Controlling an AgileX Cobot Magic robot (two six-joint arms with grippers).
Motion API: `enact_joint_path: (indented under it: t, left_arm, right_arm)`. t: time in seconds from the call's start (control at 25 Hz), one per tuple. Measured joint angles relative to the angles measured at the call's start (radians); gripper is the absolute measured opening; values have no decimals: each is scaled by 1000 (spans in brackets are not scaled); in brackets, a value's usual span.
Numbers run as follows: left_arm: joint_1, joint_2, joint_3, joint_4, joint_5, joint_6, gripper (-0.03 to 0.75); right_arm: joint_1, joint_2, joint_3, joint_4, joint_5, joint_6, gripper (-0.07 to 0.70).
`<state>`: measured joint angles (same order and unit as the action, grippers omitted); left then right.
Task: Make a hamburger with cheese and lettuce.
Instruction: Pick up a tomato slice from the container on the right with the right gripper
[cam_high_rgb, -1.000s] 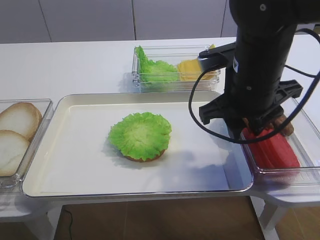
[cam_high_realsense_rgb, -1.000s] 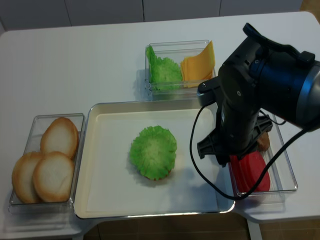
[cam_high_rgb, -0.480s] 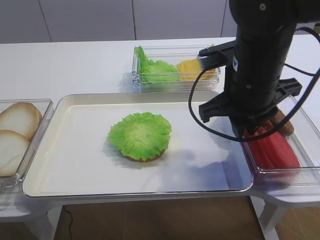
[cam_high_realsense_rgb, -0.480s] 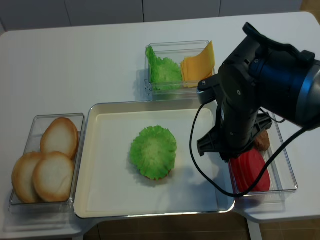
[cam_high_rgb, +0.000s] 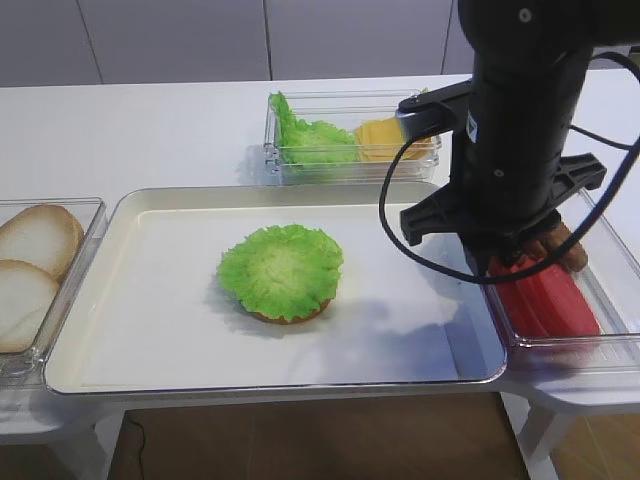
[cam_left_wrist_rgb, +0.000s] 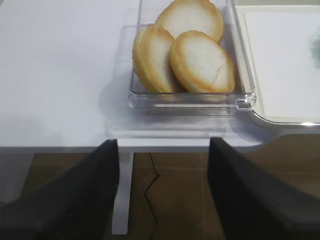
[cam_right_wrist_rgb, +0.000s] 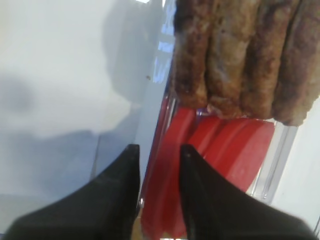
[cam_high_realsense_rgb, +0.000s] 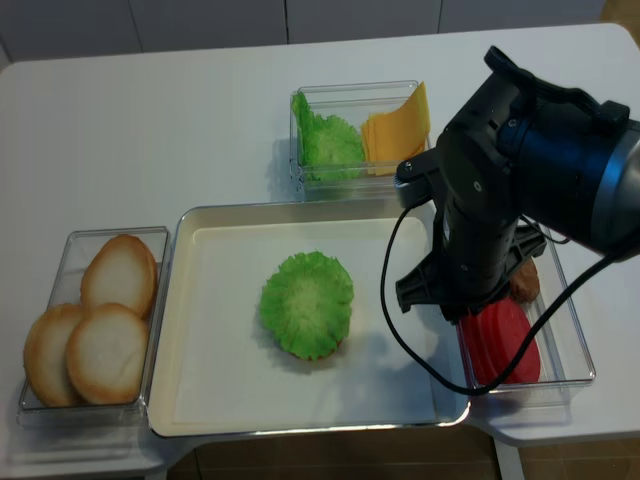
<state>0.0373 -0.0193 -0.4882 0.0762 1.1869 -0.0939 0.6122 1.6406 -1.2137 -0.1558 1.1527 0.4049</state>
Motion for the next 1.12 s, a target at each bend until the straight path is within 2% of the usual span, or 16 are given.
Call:
enact_joint_path:
  t: [0.2, 0.72, 1.12]
  left_arm:
    - [0, 0, 0, 0, 0, 0, 418]
    - [0, 0, 0, 0, 0, 0, 418]
    - [0, 0, 0, 0, 0, 0, 418]
  right_arm:
    - [0, 0, -1, -5, 2, -13, 253]
    - [4, 15, -1, -15, 0, -13, 250]
    - [106, 16, -1, -124, 47, 86, 249]
